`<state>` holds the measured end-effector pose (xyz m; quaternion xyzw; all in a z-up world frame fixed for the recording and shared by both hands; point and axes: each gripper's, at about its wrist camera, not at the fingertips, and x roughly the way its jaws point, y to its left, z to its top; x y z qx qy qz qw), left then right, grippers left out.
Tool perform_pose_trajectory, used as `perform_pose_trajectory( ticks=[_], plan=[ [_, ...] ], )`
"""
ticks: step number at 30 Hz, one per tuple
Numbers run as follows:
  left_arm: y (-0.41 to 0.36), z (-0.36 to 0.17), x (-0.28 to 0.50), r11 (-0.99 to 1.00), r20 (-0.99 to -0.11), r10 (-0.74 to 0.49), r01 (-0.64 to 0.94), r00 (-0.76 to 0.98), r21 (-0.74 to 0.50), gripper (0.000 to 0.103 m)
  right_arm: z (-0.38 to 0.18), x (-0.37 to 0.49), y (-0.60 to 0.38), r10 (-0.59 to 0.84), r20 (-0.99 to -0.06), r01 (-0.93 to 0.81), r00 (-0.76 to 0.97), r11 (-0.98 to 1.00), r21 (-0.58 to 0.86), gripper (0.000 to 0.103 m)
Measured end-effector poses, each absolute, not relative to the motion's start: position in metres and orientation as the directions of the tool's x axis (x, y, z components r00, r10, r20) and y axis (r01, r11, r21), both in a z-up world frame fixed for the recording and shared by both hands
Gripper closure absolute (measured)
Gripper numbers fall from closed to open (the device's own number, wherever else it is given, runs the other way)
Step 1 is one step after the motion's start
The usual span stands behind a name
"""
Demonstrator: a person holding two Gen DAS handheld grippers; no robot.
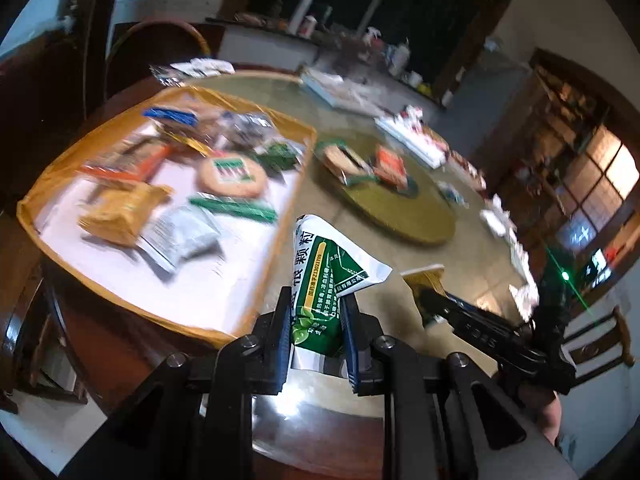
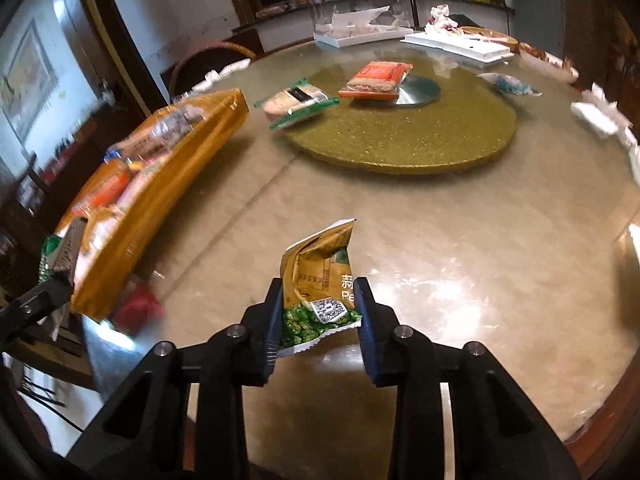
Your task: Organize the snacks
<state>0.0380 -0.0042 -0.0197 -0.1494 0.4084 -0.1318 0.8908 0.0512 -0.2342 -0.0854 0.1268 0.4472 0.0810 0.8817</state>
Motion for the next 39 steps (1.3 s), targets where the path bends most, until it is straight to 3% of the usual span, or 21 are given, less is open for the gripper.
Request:
perform_pose_trajectory(
  ticks=[5, 11, 20, 25, 27, 30, 32, 39],
  plan=[
    [0.023, -0.018, 0.050, 0.918, -0.684, -0.327, 0.049, 0.652, -0.392, 0.082, -0.053, 0.050, -0.208, 0.392, -0.672, -0.141, 0.628, 0.907, 0.397, 0.068],
    [0.044, -0.033, 0.070, 0.919, -0.705, -0.308, 0.008, 0.639, -0.394, 0.082, -0.022, 0.077, -0.149, 0.516, -0.623, -0.311, 0.588, 0.855, 0.415, 0.068],
    [0.044, -0.056, 0.086, 0.961, -0.785, -0.228, 0.003, 0.576, -0.278, 0.081, -0.041, 0.137, -0.081, 0.543, -0.690, -0.367, 0.479, 0.838, 0.404, 0.067],
    [0.046, -0.057, 0.083, 0.963, -0.795, -0.245, 0.044, 0.555, -0.266, 0.068, -0.054, 0.150, -0.058, 0.518, -0.723, -0.372, 0.457, 0.850, 0.374, 0.066],
    [0.047, -0.055, 0.083, 0.956, -0.782, -0.272, 0.062, 0.560, -0.288, 0.053, -0.058, 0.153, -0.055, 0.510, -0.733, -0.365, 0.450, 0.854, 0.370, 0.065],
    [0.056, -0.049, 0.076, 0.944, -0.748, -0.284, 0.037, 0.600, -0.329, 0.041, -0.056, 0.152, -0.060, 0.526, -0.721, -0.350, 0.451, 0.848, 0.399, 0.055],
    [0.060, -0.045, 0.073, 0.937, -0.737, -0.287, 0.018, 0.611, -0.350, 0.040, -0.050, 0.148, -0.071, 0.534, -0.697, -0.340, 0.479, 0.845, 0.413, 0.046],
    [0.034, -0.030, 0.064, 0.931, -0.710, -0.320, 0.069, 0.628, -0.358, 0.040, -0.037, 0.136, -0.132, 0.550, -0.641, -0.271, 0.536, 0.831, 0.486, 0.040]
  ],
)
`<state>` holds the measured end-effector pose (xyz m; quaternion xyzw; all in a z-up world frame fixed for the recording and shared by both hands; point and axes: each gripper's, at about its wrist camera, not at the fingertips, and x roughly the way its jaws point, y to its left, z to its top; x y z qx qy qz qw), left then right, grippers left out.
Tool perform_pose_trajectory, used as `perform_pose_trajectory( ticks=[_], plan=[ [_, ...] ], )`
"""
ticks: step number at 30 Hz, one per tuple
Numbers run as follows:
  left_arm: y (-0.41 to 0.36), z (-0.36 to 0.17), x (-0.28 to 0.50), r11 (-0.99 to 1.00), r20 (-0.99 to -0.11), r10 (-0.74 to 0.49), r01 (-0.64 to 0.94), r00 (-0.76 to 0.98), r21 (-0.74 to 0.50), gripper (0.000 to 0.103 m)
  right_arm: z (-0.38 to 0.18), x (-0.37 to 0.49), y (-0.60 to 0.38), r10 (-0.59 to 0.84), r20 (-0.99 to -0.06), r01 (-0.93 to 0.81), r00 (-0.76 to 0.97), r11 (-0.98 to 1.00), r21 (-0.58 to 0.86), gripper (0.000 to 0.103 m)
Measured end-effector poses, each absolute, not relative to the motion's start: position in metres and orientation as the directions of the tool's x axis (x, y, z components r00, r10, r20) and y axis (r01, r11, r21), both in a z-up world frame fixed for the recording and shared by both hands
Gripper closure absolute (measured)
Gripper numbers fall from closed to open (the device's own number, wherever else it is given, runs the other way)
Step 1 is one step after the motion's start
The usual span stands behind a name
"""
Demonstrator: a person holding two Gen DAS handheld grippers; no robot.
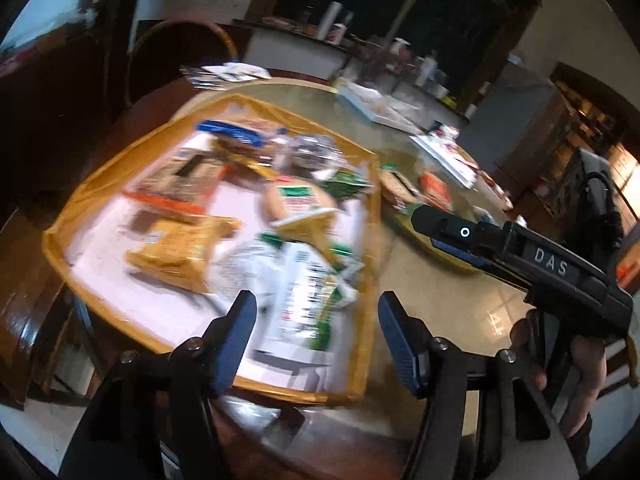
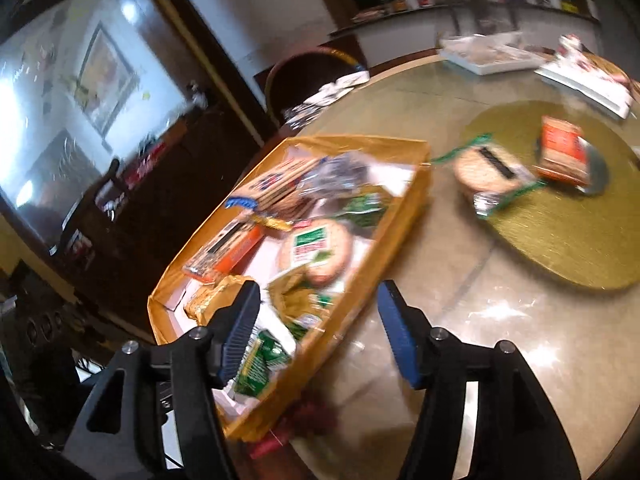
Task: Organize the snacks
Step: 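Grasp the orange cracker pack on the lazy susan with the right gripper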
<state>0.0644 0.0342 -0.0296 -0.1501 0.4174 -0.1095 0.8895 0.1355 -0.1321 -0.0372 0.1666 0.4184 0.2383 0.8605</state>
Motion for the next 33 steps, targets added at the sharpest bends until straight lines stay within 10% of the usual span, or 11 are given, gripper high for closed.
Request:
perform_pose_trajectory(
  ticks=[23, 31, 33],
  plan=[
    [-0.043, -0.020, 0.091, 0.926, -0.720, -0.347, 0.101, 0.601, -0.363, 0.025, -0.091, 0.301, -0.328, 0.343, -0.784, 0.180, 0.517, 0.852, 0.492, 0.028],
    [-0.036, -0.019, 0.094, 0.920, -0.720, -0.354, 0.084, 0.597, -0.382, 0.025, -0.097, 0.336, -0.301, 0.190, -0.831, 0.233, 0.522, 0.906, 0.354, 0.028],
    [-0.037, -0.017, 0.094, 0.923, -0.717, -0.344, 0.075, 0.606, -0.379, 0.025, -0.098, 0.342, -0.282, 0.041, -0.865, 0.227, 0.500, 0.958, 0.176, 0.043]
  ],
)
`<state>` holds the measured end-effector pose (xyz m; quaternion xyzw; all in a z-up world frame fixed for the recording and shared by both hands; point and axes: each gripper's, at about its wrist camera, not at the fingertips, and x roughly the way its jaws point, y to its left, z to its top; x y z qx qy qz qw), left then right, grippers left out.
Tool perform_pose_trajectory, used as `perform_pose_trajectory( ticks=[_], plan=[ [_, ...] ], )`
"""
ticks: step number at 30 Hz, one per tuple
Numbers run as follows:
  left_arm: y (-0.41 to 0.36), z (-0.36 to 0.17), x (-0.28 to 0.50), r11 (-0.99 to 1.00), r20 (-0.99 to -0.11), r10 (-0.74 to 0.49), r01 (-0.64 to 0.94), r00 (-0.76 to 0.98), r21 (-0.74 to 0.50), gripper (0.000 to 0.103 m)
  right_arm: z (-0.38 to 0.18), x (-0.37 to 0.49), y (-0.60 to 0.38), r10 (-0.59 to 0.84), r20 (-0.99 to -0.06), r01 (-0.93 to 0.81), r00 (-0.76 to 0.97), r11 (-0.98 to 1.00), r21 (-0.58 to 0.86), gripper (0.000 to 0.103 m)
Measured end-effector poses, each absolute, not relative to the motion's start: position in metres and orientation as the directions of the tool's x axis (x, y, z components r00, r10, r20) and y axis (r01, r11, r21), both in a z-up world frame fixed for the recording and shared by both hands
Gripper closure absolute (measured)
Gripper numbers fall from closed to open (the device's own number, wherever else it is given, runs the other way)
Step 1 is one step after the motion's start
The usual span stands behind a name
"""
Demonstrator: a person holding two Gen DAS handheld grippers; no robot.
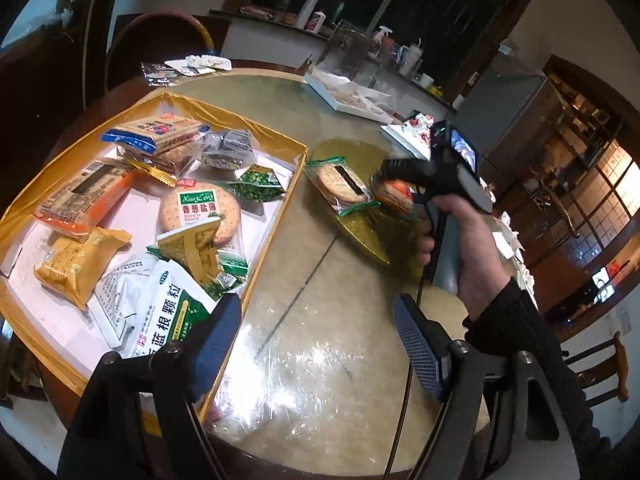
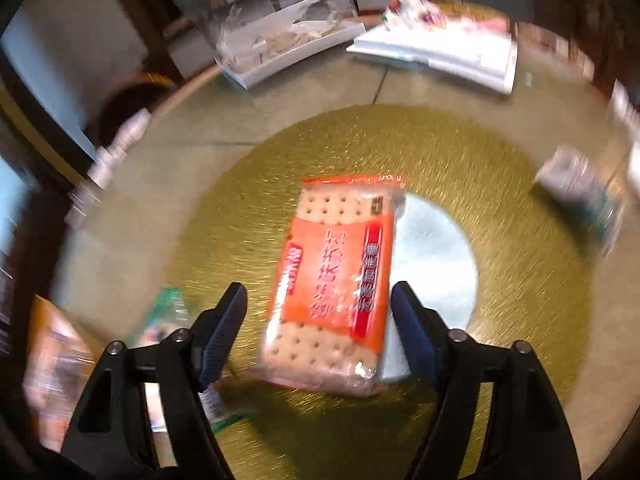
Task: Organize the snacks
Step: 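Grasp the orange cracker pack on the lazy susan with the right gripper, then grasp the round cracker pack in green-edged wrap with the left gripper while the right gripper holds the orange pack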
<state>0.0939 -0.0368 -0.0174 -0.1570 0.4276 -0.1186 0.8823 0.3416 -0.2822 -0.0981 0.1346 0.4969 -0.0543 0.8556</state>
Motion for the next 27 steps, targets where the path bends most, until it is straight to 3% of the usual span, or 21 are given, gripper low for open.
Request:
perform_pose_trajectory(
  ticks=[7, 12, 18, 22, 27],
  plan=[
    [-0.050, -0.013, 0.106, 0.912, -0.728, -0.371, 0.077, 0.576, -0.403, 0.025, -0.094, 0.273, -0.292, 0.050, -0.876, 0.167, 0.480, 0.975, 0.147, 0.045],
    [-0.085, -0.028, 0.151, 0.891, -0.767, -0.438, 0.116, 0.469, -0.438, 0.023, -0.093, 0.168, -0.319, 0.165, -0.855, 0.116, 0.491, 0.961, 0.252, 0.046],
    [-0.122, -0.056, 0.240, 0.912, -0.813, -0.365, -0.004, 0.453, -0.411, 0.023, -0.093, 0.086, -0.340, 0.203, -0.808, 0.148, 0.554, 0.931, 0.335, 0.046],
    [-0.132, -0.069, 0.292, 0.943, -0.861, -0.195, -0.152, 0.470, -0.296, 0.023, -0.094, 0.073, -0.338, 0.166, -0.796, 0.150, 0.582, 0.940, 0.306, 0.046],
    [-0.139, -0.080, 0.322, 0.927, -0.900, -0.121, -0.276, 0.419, -0.253, 0.023, -0.095, 0.074, -0.339, 0.164, -0.785, 0.129, 0.598, 0.947, 0.296, 0.046]
  ],
)
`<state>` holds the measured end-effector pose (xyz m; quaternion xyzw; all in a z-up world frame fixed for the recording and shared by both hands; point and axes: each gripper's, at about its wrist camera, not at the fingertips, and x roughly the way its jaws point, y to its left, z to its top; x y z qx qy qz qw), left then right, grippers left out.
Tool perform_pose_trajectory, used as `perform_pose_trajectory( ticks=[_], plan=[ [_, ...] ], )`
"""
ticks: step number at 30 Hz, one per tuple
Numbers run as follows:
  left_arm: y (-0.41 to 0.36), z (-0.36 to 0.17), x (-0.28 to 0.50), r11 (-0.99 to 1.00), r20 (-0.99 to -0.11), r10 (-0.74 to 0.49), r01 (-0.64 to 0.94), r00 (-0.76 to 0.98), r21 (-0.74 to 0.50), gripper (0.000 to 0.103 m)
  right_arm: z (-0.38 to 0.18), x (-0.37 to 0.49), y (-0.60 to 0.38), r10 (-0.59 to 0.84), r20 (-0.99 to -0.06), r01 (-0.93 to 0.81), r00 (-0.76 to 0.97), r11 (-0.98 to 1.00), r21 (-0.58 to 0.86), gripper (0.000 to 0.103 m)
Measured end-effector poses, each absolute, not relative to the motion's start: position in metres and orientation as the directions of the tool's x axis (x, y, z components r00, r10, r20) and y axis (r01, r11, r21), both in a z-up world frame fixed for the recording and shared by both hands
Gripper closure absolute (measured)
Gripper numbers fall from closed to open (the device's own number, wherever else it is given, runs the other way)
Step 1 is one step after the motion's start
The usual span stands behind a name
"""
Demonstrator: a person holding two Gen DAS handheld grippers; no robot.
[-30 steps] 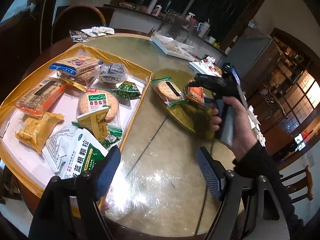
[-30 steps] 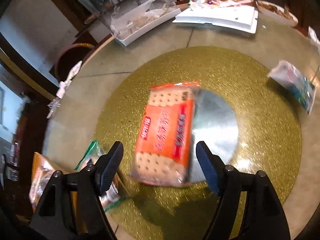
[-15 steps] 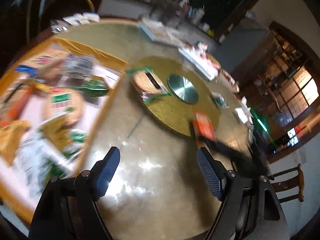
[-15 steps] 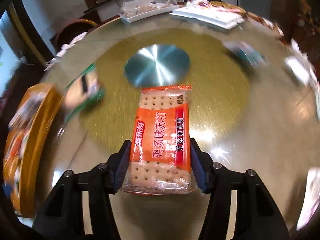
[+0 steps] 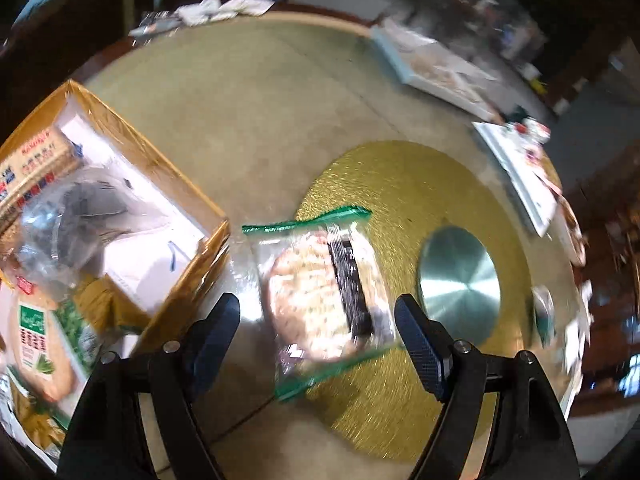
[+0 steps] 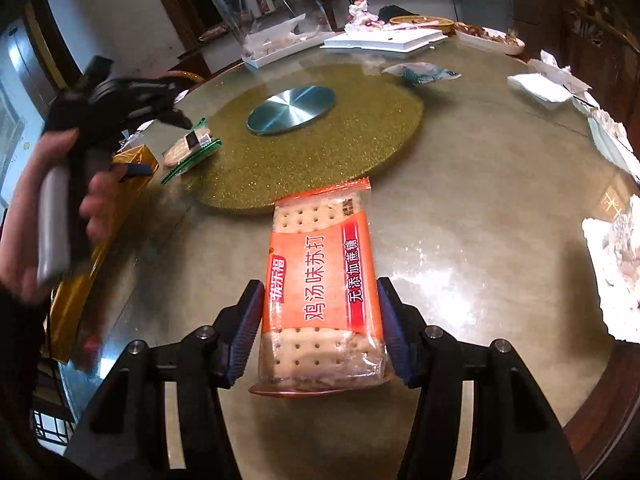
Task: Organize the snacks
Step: 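Grasp the round cracker pack in green-edged wrap with the left gripper while the right gripper holds the orange pack, then carry both packs over the tray and release them inside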
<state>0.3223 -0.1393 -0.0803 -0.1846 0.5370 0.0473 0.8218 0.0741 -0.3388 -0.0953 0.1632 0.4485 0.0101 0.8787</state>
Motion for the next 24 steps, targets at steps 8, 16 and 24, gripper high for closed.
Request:
perform_pose_trajectory(
  ticks=[8, 16, 24],
  plan=[
    [-0.174, -0.095, 0.345, 0.970, -0.920, 0.024, -0.233, 0.390, -0.074, 0.015, -0.096, 0.073, -0.344, 0.187, -0.771, 0.120, 0.608, 0.939, 0.322, 0.046],
    [-0.183, -0.093, 0.304, 1.000, -0.920, 0.006, -0.009, 0.392, 0.003, 0.028, -0.096, 0.068, -0.342, 0.164, -0.774, 0.112, 0.611, 0.951, 0.289, 0.046],
    [-0.164, -0.086, 0.124, 0.941, -0.909, -0.155, 0.338, 0.386, -0.017, 0.028, -0.096, 0.052, -0.337, 0.195, -0.768, 0.080, 0.610, 0.949, 0.305, 0.046]
  ],
)
